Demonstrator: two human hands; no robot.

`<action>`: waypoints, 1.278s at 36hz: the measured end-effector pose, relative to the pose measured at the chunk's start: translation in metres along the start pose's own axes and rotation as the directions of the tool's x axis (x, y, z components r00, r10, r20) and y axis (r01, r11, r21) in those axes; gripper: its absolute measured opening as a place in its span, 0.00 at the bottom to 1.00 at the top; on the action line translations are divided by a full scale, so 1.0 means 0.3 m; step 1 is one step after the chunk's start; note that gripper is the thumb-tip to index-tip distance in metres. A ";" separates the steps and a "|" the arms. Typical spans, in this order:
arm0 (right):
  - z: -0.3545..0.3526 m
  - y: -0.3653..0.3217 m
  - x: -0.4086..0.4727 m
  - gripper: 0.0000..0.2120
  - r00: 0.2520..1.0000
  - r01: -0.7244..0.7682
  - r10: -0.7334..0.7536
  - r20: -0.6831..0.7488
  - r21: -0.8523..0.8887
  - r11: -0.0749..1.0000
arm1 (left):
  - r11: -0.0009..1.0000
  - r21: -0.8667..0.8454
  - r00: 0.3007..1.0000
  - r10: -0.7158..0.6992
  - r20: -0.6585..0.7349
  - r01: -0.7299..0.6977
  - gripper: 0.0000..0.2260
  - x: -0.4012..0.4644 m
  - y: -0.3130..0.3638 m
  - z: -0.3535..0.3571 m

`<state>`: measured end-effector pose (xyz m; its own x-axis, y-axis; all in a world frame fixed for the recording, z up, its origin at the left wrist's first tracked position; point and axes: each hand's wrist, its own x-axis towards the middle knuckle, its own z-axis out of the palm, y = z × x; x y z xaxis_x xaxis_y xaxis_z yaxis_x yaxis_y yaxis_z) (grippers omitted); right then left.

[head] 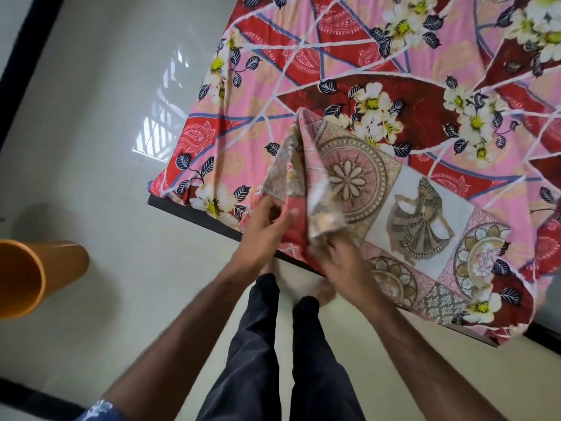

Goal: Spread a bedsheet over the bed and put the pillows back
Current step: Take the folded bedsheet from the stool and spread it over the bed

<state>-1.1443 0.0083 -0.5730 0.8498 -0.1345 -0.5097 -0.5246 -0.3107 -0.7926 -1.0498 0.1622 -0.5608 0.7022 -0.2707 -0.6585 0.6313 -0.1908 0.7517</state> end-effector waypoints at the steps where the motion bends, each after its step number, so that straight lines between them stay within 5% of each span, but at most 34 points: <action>1: 0.016 -0.009 -0.009 0.27 0.995 0.074 -0.074 0.070 0.010 0.997 | 0.995 -0.100 0.999 -0.018 0.047 0.023 0.06 -0.011 0.016 0.019; 5: 0.032 -0.034 -0.011 0.42 0.994 0.097 -0.088 -0.062 0.166 0.981 | 0.990 -0.137 0.967 0.047 0.252 -0.012 0.16 -0.040 0.054 0.055; 8: 0.031 0.004 0.008 0.21 0.976 -0.028 0.073 -0.204 0.218 0.976 | 0.997 -0.049 0.943 0.070 0.325 -0.057 0.14 -0.048 0.044 0.071; 11: 0.023 0.068 0.019 0.04 0.949 -0.112 0.097 -0.299 -0.031 0.993 | 0.983 0.139 0.967 0.086 0.239 -0.122 0.16 -0.030 0.014 0.084; 14: 0.021 0.060 0.014 0.13 0.952 0.033 -0.130 -0.276 -0.332 0.943 | 0.998 0.038 0.997 -0.044 0.069 0.041 0.33 -0.001 -0.008 0.072; 16: 0.035 0.053 0.007 0.14 0.945 0.210 -0.291 -0.147 -0.408 0.888 | 0.988 -0.068 0.981 -0.131 0.140 0.142 0.39 0.007 -0.033 0.066; 19: 0.049 0.083 -0.015 0.26 0.952 0.304 -0.296 0.081 -0.372 0.877 | 0.982 -0.136 0.963 -0.097 0.250 0.134 0.32 -0.003 -0.097 0.071; 23: 0.060 0.140 -0.087 0.20 0.971 0.223 -0.240 -0.011 -0.333 0.916 | 0.988 -0.101 0.985 -0.105 0.138 0.119 0.24 -0.026 -0.160 0.069; 27: 0.090 0.216 -0.183 0.10 0.986 -0.160 0.159 -0.040 -0.001 0.987 | 0.987 -0.099 0.979 -0.142 -0.147 0.129 0.10 -0.041 -0.170 0.123; 30: 0.102 0.225 -0.221 0.08 0.900 -0.420 0.431 0.062 0.380 0.824 | 0.968 -0.202 0.944 -0.199 -0.263 0.147 0.18 -0.035 -0.129 0.175; 32: 0.103 0.217 -0.228 0.18 0.827 -0.487 0.535 0.171 0.694 0.531 | 0.957 -0.258 0.941 -0.205 -0.269 0.134 0.24 -0.035 -0.093 0.215; 35: 0.084 0.205 -0.234 0.39 0.820 -0.347 0.481 0.311 0.938 -0.016 | 0.940 -0.318 0.936 -0.213 -0.279 0.119 0.21 -0.043 -0.048 0.267; 37: 0.042 0.196 -0.243 0.37 0.854 -0.170 0.457 0.248 0.964 -0.206 | 0.926 -0.365 0.939 -0.209 -0.273 0.100 0.14 -0.048 -0.014 0.290; 39: -0.019 0.201 -0.259 0.29 0.875 0.040 0.471 0.109 0.955 -0.295 | 0.915 -0.395 0.938 -0.203 -0.283 0.079 0.11 -0.051 0.027 0.309; 42: -0.131 0.249 -0.290 0.28 0.869 0.247 0.483 -0.108 0.940 -0.235 | 0.898 -0.435 0.924 -0.218 -0.314 0.064 0.17 -0.043 0.063 0.330; 46: -0.278 0.333 -0.316 0.36 0.799 0.295 0.587 -0.130 0.936 -0.194 | 0.889 -0.458 0.918 -0.207 -0.339 0.031 0.18 -0.041 0.061 0.362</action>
<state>-1.2729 -0.0886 -0.5760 0.3781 -0.4120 -0.8290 0.3038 0.9011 -0.3093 -1.0826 0.0595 -0.5350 0.6257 0.1113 -0.7721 0.7333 0.2539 0.6308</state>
